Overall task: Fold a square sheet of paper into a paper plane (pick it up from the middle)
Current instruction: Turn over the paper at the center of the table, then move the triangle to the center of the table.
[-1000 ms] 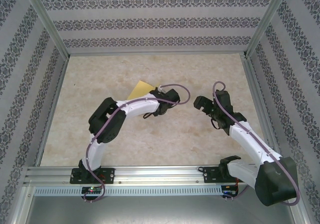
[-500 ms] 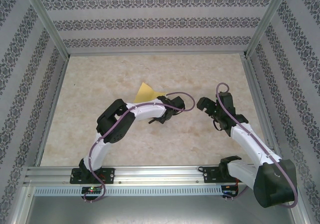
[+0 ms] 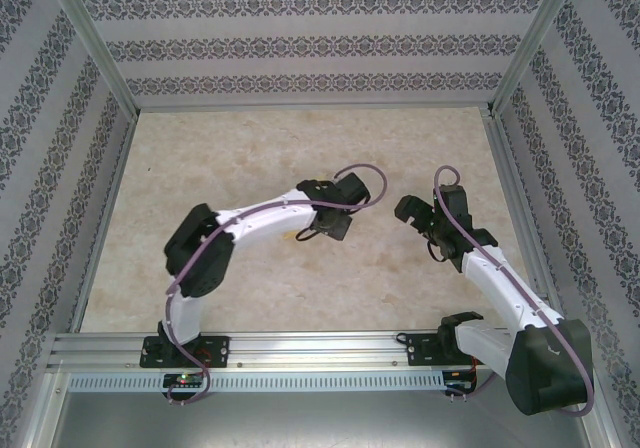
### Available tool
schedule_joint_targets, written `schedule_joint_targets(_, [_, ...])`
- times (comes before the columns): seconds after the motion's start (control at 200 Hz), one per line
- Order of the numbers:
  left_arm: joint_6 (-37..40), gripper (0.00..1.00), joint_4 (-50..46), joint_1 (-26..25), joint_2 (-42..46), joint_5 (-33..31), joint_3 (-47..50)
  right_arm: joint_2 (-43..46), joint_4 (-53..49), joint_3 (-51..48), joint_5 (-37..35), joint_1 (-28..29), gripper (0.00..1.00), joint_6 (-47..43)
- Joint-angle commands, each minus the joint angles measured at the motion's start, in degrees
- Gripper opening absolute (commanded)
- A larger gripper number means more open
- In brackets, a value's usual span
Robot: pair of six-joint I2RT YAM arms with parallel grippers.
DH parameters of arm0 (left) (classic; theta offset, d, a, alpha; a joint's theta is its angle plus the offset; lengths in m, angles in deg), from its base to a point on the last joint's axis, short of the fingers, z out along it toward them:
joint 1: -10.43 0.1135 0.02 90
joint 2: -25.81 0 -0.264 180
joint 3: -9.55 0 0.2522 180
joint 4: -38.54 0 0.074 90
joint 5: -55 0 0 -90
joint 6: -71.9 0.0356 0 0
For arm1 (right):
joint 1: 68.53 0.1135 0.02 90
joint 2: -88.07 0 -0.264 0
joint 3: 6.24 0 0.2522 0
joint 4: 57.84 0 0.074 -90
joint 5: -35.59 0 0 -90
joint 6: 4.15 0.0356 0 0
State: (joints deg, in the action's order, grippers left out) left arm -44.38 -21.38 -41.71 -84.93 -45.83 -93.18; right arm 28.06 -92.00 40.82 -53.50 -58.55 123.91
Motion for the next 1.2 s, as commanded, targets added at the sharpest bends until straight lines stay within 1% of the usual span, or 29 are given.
schedule_joint_targets(0.0, [-3.1,0.61,7.2,1.4,7.1,10.3,3.6,-1.4,-1.3,3.2,2.9,-0.4,0.98,-0.2])
schedule_joint_targets(0.065, [-4.9,0.63,10.1,3.3,10.8,12.2,7.1,-3.1,-1.8,5.1,5.4,0.2,0.98,-0.2])
schedule_joint_targets(0.115, [-6.4,0.66,12.7,5.0,13.7,13.1,10.8,-4.6,-2.0,6.6,6.8,1.5,0.98,-0.1])
schedule_joint_targets(0.175, [-8.6,0.68,15.2,7.5,17.0,13.4,15.3,-6.7,-2.6,9.5,7.2,4.6,0.93,0.2])
schedule_joint_targets(0.295, [-12.4,0.69,18.0,14.1,22.9,14.1,24.1,-12.5,-3.1,15.9,5.0,13.9,0.79,1.4])
schedule_joint_targets(0.42, [-15.0,0.68,21.7,21.6,28.9,16.2,33.5,-20.7,-2.2,23.6,2.6,23.4,0.61,2.9])
schedule_joint_targets(0.545, [-15.5,0.68,22.4,27.5,33.4,16.4,39.7,-32.3,-2.1,32.9,1.9,29.4,0.42,4.0])
schedule_joint_targets(0.6, [-15.5,0.69,22.3,29.3,34.6,16.3,41.8,-37.5,-2.8,37.6,2.0,31.2,0.37,4.4])
schedule_joint_targets(0.709, [-14.8,0.7,22.1,32.2,36.1,17.0,44.4,-45.9,-2.5,44.6,3.0,33.3,0.34,5.7])
schedule_joint_targets(0.869, [-15.7,0.72,22.5,34.4,36.7,17.6,46.0,-56.1,-4.3,52.6,6.3,33.7,0.33,5.3])
schedule_joint_targets(1.024, [-15.0,0.78,22.0,34.8,36.1,17.4,45.7,-62.8,-6.5,57.7,11.8,33.9,0.33,1.9])
schedule_joint_targets(1.099, [-15.1,0.81,22.1,34.9,35.9,17.1,45.9,-64.2,-8.1,58.3,11.7,34.1,0.33,0.7])
schedule_joint_targets(1.194, [-14.8,0.85,21.7,34.9,35.4,17.4,45.4,-64.4,-8.4,56.6,12.2,34.1,0.33,-0.1])
